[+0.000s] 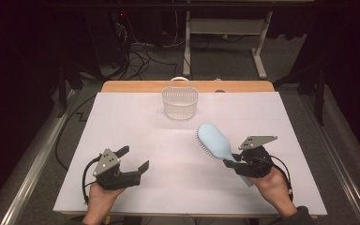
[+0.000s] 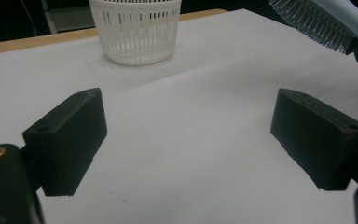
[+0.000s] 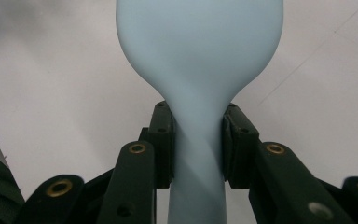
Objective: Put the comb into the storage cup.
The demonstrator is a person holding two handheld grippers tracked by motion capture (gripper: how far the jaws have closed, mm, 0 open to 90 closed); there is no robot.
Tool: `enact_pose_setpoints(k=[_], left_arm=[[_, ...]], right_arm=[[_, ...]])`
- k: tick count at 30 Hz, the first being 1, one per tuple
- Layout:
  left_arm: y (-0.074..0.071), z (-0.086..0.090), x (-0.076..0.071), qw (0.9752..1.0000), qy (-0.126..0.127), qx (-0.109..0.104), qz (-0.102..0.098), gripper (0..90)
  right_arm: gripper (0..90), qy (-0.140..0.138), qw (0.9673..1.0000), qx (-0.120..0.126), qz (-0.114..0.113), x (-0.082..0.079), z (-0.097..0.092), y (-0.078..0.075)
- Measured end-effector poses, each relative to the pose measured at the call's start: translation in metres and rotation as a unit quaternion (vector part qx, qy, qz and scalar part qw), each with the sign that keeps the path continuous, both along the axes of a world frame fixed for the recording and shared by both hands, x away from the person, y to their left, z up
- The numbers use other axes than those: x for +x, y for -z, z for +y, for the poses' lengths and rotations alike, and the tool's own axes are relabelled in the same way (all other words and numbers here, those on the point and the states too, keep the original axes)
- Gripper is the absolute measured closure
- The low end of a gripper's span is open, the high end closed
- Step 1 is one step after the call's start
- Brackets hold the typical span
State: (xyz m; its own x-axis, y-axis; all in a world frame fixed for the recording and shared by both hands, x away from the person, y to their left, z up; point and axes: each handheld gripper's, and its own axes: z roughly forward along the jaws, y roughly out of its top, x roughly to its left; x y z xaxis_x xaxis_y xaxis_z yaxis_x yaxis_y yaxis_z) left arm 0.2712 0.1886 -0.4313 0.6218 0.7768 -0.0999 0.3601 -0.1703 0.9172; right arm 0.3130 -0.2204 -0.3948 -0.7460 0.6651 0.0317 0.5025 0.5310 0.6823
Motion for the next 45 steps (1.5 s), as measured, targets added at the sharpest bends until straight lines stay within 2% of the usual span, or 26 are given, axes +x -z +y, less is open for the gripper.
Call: enact_pose_setpoints(k=[7, 9, 12, 31, 40, 45], left_arm=[[-0.005, -0.013, 0.005, 0.9997, 0.023, 0.004, 0.002, 9.9], [-0.006, -0.017, 0.006, 0.9997, 0.020, 0.011, -0.002, 9.7], [-0.007, -0.020, 0.008, 0.9994, 0.033, -0.004, 0.007, 9.7], [-0.010, -0.060, 0.020, 0.9959, 0.090, 0.005, 0.013, 9.8], [-0.010, -0.073, 0.025, 0.9944, 0.104, -0.005, 0.016, 9.7], [-0.010, -0.080, 0.028, 0.9938, 0.110, -0.003, 0.020, 9.7]], right_arm=[[70.3, -0.006, 1.0000, 0.004, -0.003, -0.006, 0.002, 0.003], [70.3, -0.006, 1.0000, 0.007, -0.004, -0.006, 0.002, 0.004], [70.3, -0.007, 0.9999, 0.013, -0.004, -0.007, 0.001, 0.005], [70.3, -0.020, 0.9997, 0.014, -0.007, -0.011, 0.010, 0.004], [70.3, -0.020, 0.9996, 0.015, -0.009, -0.012, 0.013, 0.004], [70.3, -0.029, 0.9993, 0.019, -0.014, -0.015, 0.016, 0.002]])
